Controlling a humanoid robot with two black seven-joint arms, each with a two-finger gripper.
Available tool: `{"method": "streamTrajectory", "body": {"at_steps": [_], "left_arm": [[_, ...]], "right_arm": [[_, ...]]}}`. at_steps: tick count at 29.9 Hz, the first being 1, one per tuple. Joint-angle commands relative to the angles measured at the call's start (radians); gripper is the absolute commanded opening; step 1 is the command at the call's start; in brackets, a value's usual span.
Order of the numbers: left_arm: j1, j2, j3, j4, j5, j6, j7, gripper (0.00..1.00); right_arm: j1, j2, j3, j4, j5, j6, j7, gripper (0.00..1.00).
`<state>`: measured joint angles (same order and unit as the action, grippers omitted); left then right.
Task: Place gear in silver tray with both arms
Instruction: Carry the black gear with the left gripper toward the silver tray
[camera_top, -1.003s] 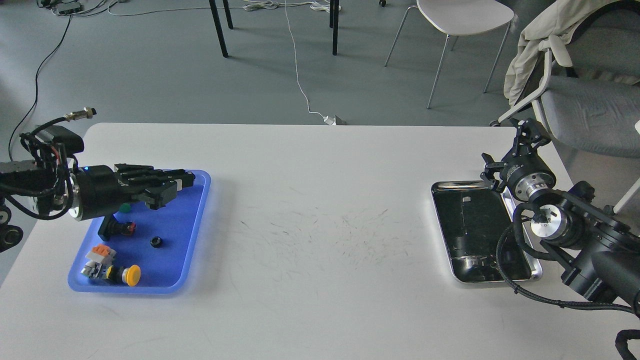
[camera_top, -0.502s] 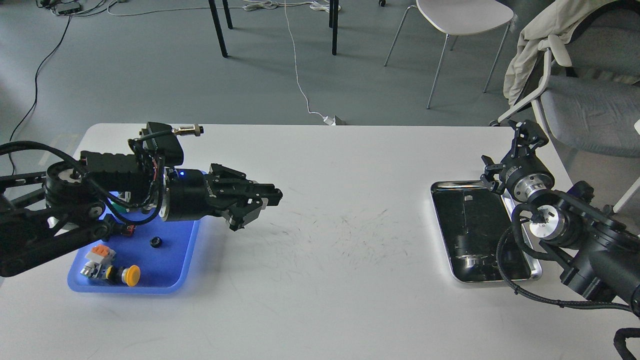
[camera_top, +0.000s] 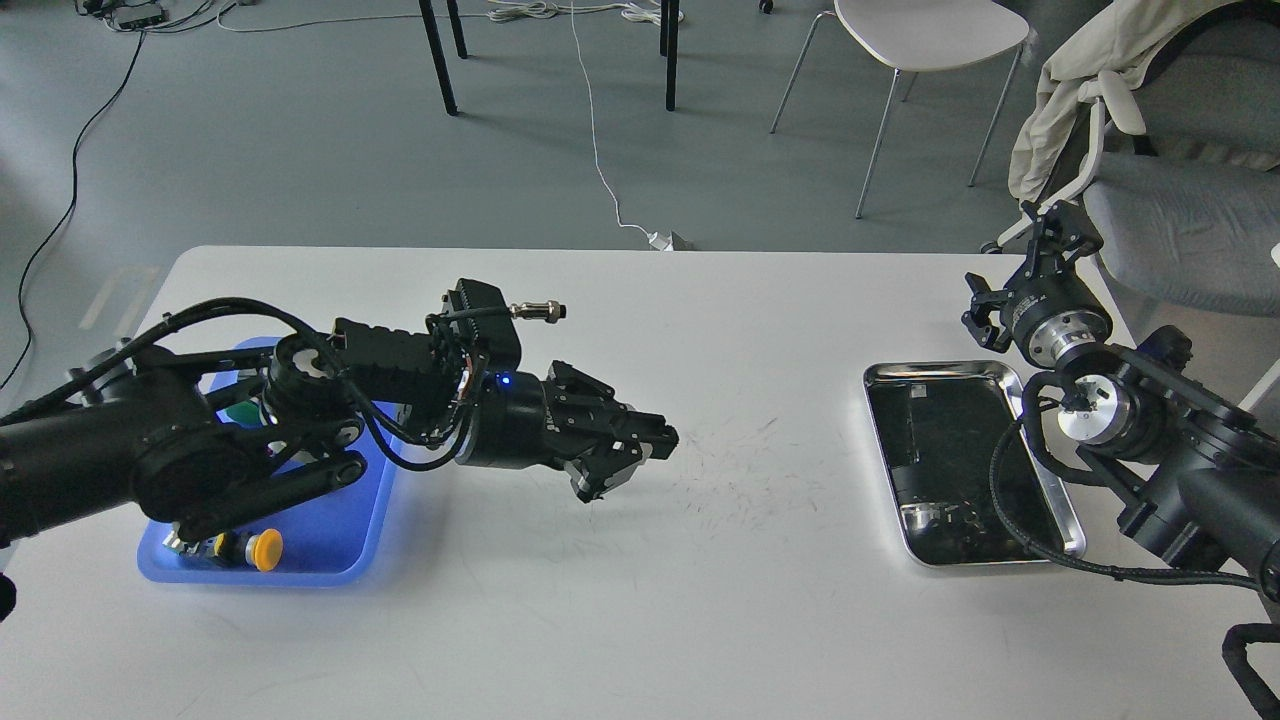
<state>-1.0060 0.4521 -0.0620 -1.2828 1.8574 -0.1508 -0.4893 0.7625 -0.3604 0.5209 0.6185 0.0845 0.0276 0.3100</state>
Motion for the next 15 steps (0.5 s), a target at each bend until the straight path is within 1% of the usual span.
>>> {"method": "streamTrajectory", "body": {"at_steps": [1, 2, 5, 6, 8, 10, 13, 15], "left_arm": [[-0.014, -0.114, 0.002, 0.133, 0.002, 0.002, 0.001, 0.1], [-0.017, -0.14, 0.001, 0.164, 0.0, -0.001, 0.001, 0.1], [-0.025, -0.206, 0.001, 0.201, -0.003, -0.009, 0.001, 0.1], [-0.02, -0.22, 0.001, 0.227, -0.007, -0.009, 0.001, 0.1], [-0.013, -0.262, 0.001, 0.316, -0.001, -0.004, 0.001, 0.1], [-0.003, -0.315, 0.001, 0.361, -0.003, -0.003, 0.001, 0.11], [0.001, -0.343, -0.002, 0.378, -0.012, -0.003, 0.001, 0.11], [0.01, -0.349, -0.004, 0.449, -0.017, 0.003, 0.001, 0.11]], "right_arm": [[0.018, 0.0, 0.001, 0.0, 0.0, -0.006, 0.0, 0.99], [0.021, 0.0, 0.001, 0.001, 0.0, -0.012, 0.0, 0.99], [0.026, -0.002, 0.002, 0.001, 0.0, -0.018, 0.0, 0.99], [0.029, -0.002, 0.002, 0.0, 0.0, -0.02, 0.0, 0.99], [0.034, -0.002, 0.004, 0.0, 0.0, -0.023, 0.0, 0.99], [0.038, -0.006, 0.004, 0.001, 0.0, -0.023, -0.002, 0.99], [0.049, -0.012, 0.004, -0.002, 0.0, -0.023, -0.002, 0.99], [0.052, -0.012, 0.004, -0.002, 0.0, -0.023, -0.002, 0.99]]}}
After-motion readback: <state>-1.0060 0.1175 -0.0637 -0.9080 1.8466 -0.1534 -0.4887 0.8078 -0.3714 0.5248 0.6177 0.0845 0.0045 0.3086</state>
